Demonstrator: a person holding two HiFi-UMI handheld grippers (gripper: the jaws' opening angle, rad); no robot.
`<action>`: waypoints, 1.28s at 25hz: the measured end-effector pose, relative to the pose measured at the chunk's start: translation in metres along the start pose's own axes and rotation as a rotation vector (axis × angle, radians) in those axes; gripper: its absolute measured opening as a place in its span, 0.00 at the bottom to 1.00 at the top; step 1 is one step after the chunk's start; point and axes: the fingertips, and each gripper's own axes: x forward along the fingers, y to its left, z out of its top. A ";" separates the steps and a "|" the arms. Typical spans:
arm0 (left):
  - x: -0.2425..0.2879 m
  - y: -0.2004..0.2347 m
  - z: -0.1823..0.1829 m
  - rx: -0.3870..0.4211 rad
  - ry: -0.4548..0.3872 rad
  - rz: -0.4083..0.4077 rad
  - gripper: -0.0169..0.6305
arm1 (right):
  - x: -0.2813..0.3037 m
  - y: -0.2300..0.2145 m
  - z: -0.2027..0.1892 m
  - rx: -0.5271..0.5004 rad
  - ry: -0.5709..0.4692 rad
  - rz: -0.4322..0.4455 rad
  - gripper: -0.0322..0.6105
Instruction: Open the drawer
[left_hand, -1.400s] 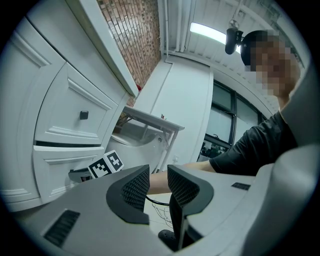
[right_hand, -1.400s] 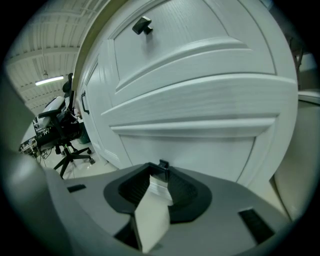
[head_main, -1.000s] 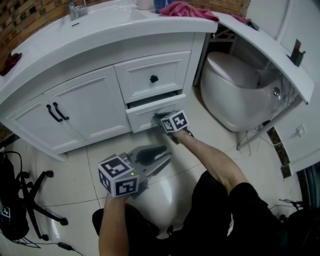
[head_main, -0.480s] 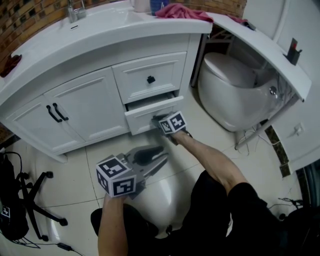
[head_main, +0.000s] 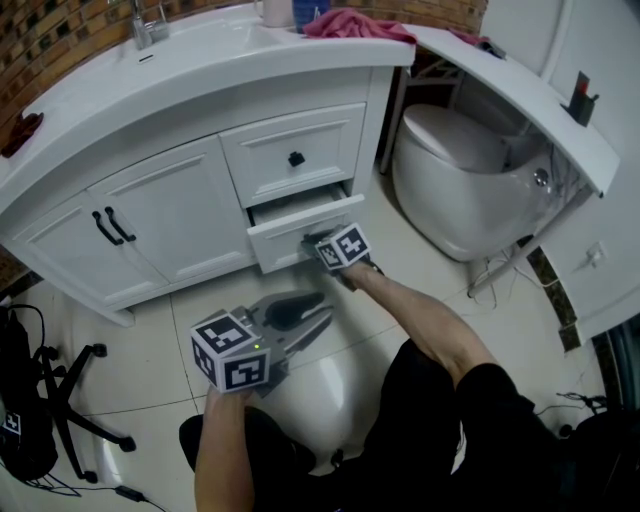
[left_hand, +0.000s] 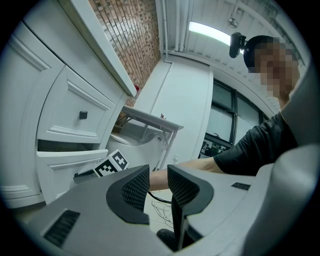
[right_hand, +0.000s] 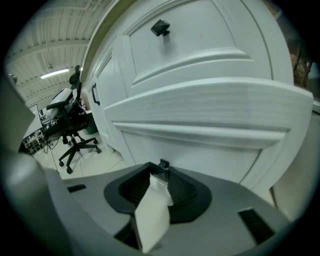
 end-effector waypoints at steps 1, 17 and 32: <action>0.000 -0.001 0.000 0.001 0.001 0.001 0.21 | -0.001 0.001 -0.001 -0.004 0.003 0.001 0.26; 0.002 -0.008 -0.003 0.006 0.012 -0.002 0.21 | -0.011 0.011 -0.012 -0.041 0.035 0.017 0.26; 0.008 -0.022 -0.009 0.017 0.034 -0.017 0.21 | -0.022 0.022 -0.023 -0.083 0.067 0.032 0.25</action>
